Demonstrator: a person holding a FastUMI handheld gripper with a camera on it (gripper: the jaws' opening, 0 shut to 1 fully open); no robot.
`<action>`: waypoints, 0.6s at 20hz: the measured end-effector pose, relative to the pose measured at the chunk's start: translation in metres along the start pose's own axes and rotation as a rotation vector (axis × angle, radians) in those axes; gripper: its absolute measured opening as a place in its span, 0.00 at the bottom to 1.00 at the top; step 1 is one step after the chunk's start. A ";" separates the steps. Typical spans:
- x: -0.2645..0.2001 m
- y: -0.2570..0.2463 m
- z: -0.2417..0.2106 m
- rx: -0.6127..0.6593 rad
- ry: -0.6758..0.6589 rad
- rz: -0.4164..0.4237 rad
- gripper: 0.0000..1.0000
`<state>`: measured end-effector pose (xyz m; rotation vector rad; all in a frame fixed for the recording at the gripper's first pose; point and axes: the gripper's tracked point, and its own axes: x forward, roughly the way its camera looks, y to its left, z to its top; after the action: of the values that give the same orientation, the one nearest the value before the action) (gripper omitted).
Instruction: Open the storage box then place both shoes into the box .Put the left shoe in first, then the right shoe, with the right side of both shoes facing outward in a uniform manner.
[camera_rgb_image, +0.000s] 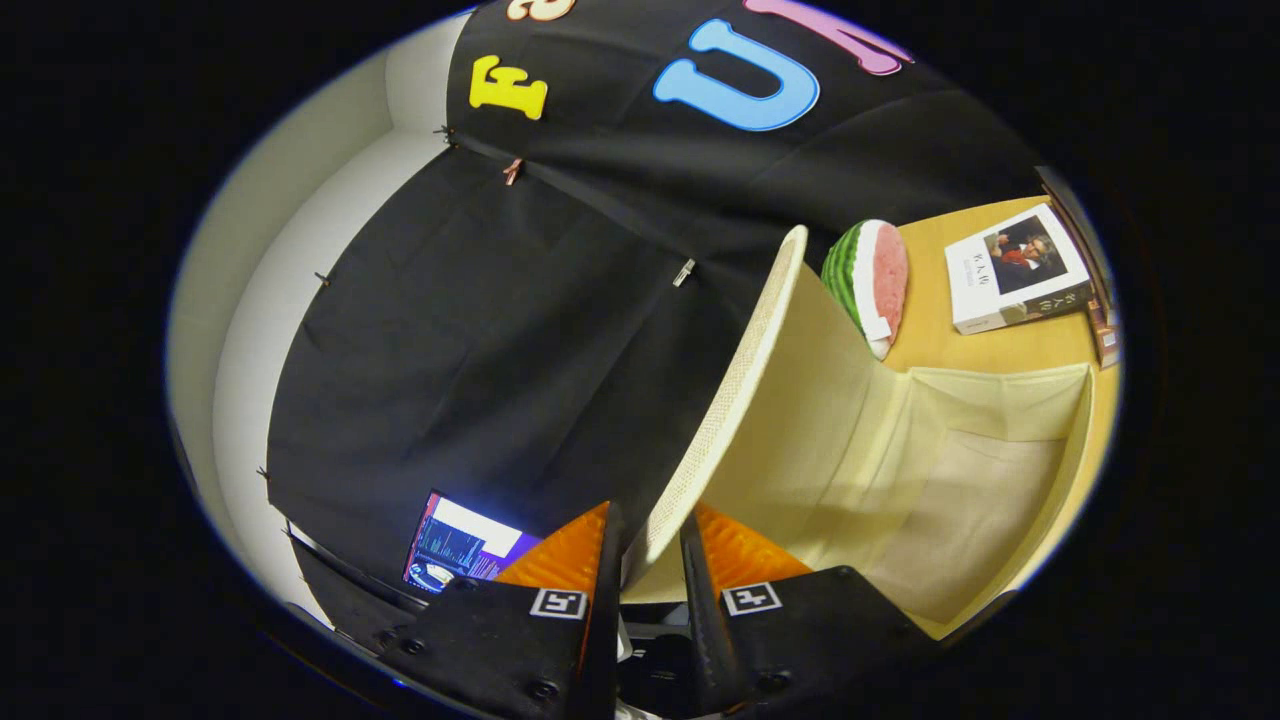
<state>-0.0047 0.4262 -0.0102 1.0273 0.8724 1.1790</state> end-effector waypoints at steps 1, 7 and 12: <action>0.009 0.003 -0.001 -0.003 0.003 0.008 0.50; 0.030 0.014 -0.015 -0.021 0.022 0.019 0.97; 0.007 0.012 -0.010 -0.037 -0.003 0.008 0.98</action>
<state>-0.0169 0.4353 -0.0018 1.0030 0.8419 1.1963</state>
